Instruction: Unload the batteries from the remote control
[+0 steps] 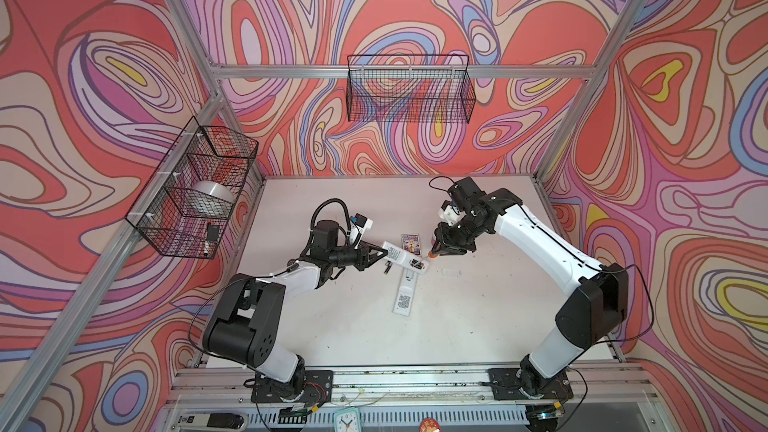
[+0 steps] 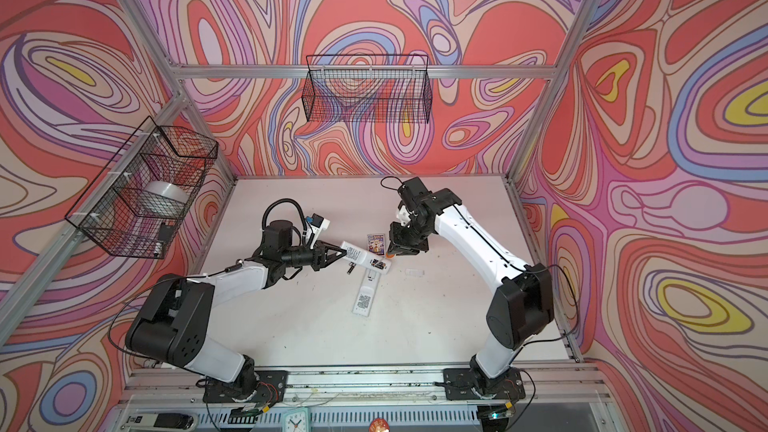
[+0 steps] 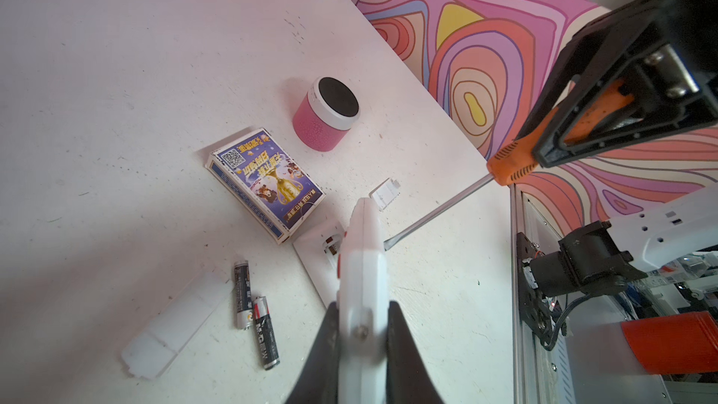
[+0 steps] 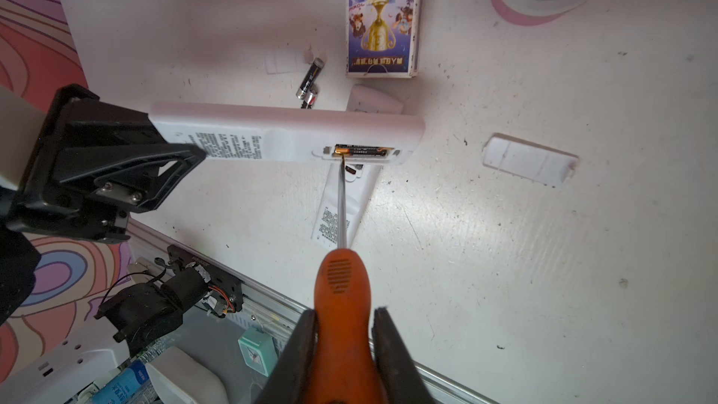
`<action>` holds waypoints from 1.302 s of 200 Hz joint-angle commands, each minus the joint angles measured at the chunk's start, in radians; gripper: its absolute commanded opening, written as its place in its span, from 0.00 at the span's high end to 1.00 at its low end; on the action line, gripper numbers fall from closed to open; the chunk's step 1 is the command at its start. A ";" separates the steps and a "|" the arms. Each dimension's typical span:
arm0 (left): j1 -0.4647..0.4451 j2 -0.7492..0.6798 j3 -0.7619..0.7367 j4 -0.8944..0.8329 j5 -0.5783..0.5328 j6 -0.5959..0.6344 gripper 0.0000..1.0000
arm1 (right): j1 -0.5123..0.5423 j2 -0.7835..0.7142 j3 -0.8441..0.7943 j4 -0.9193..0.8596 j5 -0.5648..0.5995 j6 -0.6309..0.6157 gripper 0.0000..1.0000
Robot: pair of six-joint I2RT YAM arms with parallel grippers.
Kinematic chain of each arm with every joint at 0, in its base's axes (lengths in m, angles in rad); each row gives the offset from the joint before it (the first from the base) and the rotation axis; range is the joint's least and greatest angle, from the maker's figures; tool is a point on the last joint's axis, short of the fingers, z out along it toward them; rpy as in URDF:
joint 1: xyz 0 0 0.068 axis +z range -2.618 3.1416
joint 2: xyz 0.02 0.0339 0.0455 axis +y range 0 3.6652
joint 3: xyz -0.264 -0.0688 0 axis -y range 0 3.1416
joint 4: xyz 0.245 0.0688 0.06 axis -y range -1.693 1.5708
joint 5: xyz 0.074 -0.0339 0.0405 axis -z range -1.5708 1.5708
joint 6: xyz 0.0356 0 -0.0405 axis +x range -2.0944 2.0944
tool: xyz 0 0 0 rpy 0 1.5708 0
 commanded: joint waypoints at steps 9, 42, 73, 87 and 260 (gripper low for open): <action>0.004 -0.018 0.034 -0.103 -0.030 0.073 1.00 | 0.000 0.001 0.019 -0.033 0.124 -0.008 0.94; 0.005 -0.018 0.039 -0.110 -0.031 0.076 1.00 | 0.007 -0.040 -0.016 0.062 -0.095 -0.010 0.94; 0.005 -0.013 0.047 -0.113 -0.029 0.075 1.00 | 0.016 -0.023 0.014 0.094 -0.135 -0.003 0.94; 0.006 -0.013 0.050 -0.117 -0.030 0.078 1.00 | 0.015 -0.006 0.023 0.092 -0.137 -0.008 0.94; 0.006 -0.009 0.068 -0.172 -0.028 0.109 1.00 | -0.016 0.079 0.096 0.045 -0.013 -0.077 0.94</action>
